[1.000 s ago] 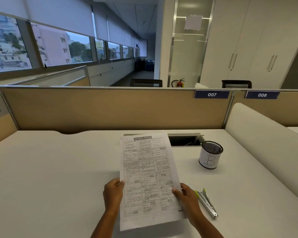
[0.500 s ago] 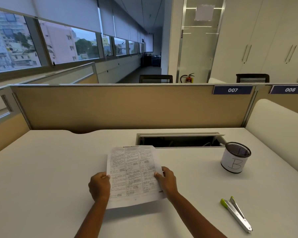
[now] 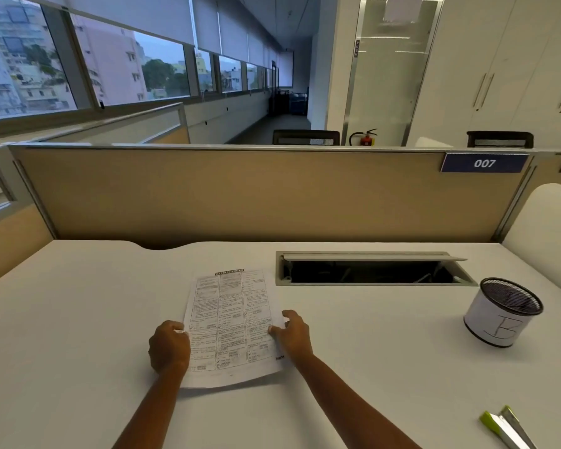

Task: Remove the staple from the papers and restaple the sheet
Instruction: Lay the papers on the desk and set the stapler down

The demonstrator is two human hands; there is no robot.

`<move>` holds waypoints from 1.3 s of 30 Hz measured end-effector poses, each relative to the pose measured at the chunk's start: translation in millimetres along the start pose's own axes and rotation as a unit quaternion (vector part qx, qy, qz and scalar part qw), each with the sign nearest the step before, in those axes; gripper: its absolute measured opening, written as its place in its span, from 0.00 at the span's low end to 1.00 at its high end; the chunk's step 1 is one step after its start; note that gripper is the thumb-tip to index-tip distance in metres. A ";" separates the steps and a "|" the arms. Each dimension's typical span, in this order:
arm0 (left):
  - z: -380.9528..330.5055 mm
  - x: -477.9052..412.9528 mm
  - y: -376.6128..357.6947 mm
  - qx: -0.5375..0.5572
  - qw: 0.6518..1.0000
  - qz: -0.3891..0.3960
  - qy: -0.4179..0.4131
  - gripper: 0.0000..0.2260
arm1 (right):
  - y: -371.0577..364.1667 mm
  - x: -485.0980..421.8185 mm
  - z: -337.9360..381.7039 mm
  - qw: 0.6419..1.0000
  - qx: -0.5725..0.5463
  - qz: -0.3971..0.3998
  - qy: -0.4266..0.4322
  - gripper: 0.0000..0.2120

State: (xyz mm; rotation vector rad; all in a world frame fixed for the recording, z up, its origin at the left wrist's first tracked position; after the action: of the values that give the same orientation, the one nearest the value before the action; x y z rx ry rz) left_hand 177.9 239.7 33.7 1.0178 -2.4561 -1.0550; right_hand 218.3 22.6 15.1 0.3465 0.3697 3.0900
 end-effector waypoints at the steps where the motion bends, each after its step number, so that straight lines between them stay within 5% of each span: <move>1: -0.5 -3.8 -2.1 -0.002 1.000 -0.004 -0.004 0.08 | -2.6 -3.4 -0.9 1.000 0.006 -0.003 -0.001 0.21; 26: -25.8 -68.0 -58.1 -0.151 0.980 0.041 -0.123 0.13 | -24.9 -66.5 13.9 0.958 0.270 -0.044 0.084 0.14; 39: -28.3 -36.3 -55.5 -0.267 0.947 0.049 -0.170 0.20 | -7.8 -52.5 2.7 0.969 0.209 -0.017 0.128 0.20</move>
State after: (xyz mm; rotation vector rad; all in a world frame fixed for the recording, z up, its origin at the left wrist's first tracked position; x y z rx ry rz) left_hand 245.3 223.4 14.1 0.5703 -2.2150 -1.8501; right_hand 269.9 28.9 4.5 -0.0644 1.0276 3.0021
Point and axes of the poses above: each hand's wrist, its own x-axis away from the middle knuckle, its own y-axis out of the back of the hand, z = x × y, the point moved 4 cm from there along -x, towards the middle knuckle, and after that the axes turned 9 degrees about -x, right-handed, at the moved point
